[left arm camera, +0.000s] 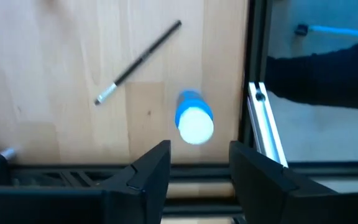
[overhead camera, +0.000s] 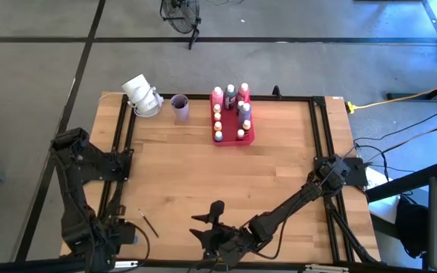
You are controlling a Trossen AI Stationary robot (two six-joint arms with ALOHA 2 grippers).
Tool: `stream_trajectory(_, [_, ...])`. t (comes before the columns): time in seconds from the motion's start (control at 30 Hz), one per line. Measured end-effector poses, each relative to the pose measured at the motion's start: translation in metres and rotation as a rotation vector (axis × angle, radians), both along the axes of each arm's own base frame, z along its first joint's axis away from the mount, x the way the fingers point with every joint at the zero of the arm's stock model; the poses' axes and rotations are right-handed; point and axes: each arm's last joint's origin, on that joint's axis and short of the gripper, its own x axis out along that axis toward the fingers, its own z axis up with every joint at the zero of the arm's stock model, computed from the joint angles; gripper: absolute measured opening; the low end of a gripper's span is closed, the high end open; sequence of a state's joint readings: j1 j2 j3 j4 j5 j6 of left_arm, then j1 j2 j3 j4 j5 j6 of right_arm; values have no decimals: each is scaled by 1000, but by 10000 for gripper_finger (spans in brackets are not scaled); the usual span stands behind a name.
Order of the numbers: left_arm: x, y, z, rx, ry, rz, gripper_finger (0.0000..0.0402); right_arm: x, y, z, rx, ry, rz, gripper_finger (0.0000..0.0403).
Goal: Pick & Place Paint Supplies
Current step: Put the blue paint bottle into the red bin
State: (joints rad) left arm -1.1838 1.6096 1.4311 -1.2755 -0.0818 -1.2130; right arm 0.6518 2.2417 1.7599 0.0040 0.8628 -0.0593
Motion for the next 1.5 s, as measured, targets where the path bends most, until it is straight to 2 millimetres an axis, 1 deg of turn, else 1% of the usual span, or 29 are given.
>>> stream_trajectory(0.2, [0,1,-3,35,-55,-2,157,0,0,0,1,1,2,209])
stream_trajectory(0.37, [-3,2,-17,48,19,5,157,0,0,0,1,1,2,209])
stream_trajectory(0.5, [-5,4,-30,66,37,-11,157,1,-1,0,0,1,0,209])
stream_trajectory(0.7, [-6,4,-38,42,76,-15,157,1,-2,0,0,1,-3,209])
stream_trajectory(0.8, [-6,1,-39,5,92,-17,157,1,-2,0,0,1,-3,209])
stream_trajectory(0.97, [-4,-3,-38,-37,69,-19,157,1,-2,0,0,1,-3,209])
stream_trajectory(1.17, [-4,-3,-38,-34,72,14,158,1,-2,0,0,1,-3,209])
stream_trajectory(1.37, [-3,-2,-38,-20,46,-24,158,1,-2,0,1,1,-3,209])
stream_trajectory(1.5, [-5,-3,-38,-14,24,14,158,1,-2,0,3,2,0,209])
